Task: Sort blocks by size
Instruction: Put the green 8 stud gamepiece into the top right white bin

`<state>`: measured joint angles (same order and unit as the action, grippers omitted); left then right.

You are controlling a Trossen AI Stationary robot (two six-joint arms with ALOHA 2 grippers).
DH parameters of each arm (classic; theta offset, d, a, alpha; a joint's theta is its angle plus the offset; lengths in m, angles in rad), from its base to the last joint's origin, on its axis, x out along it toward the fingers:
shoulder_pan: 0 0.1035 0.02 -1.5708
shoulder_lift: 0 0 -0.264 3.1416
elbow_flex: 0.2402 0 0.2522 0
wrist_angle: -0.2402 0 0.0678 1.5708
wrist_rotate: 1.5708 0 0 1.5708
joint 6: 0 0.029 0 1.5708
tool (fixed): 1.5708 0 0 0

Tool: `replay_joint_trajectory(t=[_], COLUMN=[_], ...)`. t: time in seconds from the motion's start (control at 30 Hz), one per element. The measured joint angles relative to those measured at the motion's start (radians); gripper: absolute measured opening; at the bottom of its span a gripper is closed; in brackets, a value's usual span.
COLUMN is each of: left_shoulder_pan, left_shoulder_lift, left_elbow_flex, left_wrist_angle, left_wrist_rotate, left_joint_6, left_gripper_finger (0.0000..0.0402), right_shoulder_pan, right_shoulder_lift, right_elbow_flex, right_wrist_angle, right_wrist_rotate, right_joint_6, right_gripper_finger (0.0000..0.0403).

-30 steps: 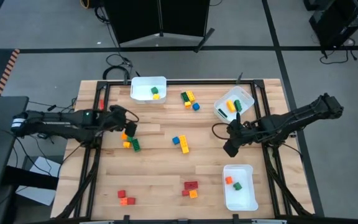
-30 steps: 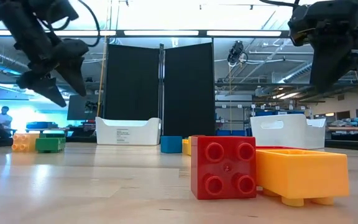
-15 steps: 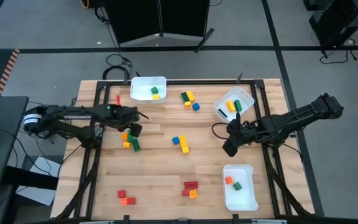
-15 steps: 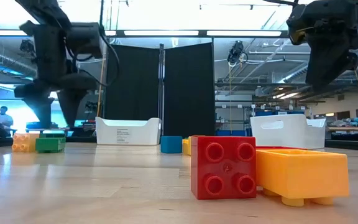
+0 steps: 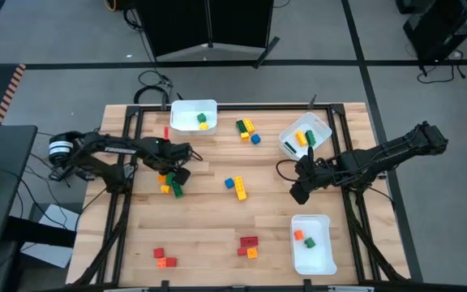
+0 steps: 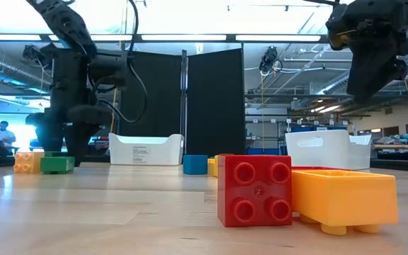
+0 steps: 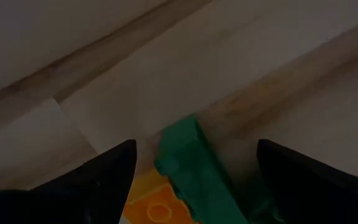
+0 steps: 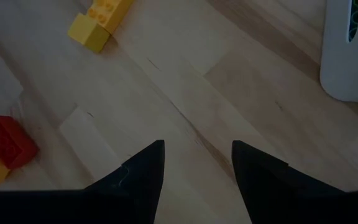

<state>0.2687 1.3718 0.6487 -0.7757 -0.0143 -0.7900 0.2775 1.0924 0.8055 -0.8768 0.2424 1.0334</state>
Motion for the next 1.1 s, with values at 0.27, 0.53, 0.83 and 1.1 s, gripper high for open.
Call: replay_joint_trajectory(t=[0.27,0.53,0.83,1.1], left_shoulder_pan=[0.000,0.000,0.000,0.005], left_shoulder_lift=[0.054,0.055,0.056,0.060], left_elbow_flex=[0.002,0.002,0.006,0.086], left_wrist_angle=[0.018,0.031,0.036,0.000], left_wrist_rotate=[0.003,-0.008,-0.022,-0.069], left_joint_6=[0.028,0.031,0.031,0.063], left_gripper_finger=[0.0325,0.0242,0.0158,0.0113], right_shoulder_pan=[0.000,0.000,0.000,0.000], right_shoulder_lift=[0.000,0.000,0.000,0.000], right_elbow_flex=[0.000,0.000,0.000,0.000], right_wrist_angle=[0.024,0.025,0.031,0.030], right_wrist_rotate=[0.000,0.000,0.000,0.000], right_joint_6=[0.000,0.003,0.003,-0.008], right_gripper_finger=[0.0198,0.0197,0.0197,0.0199])
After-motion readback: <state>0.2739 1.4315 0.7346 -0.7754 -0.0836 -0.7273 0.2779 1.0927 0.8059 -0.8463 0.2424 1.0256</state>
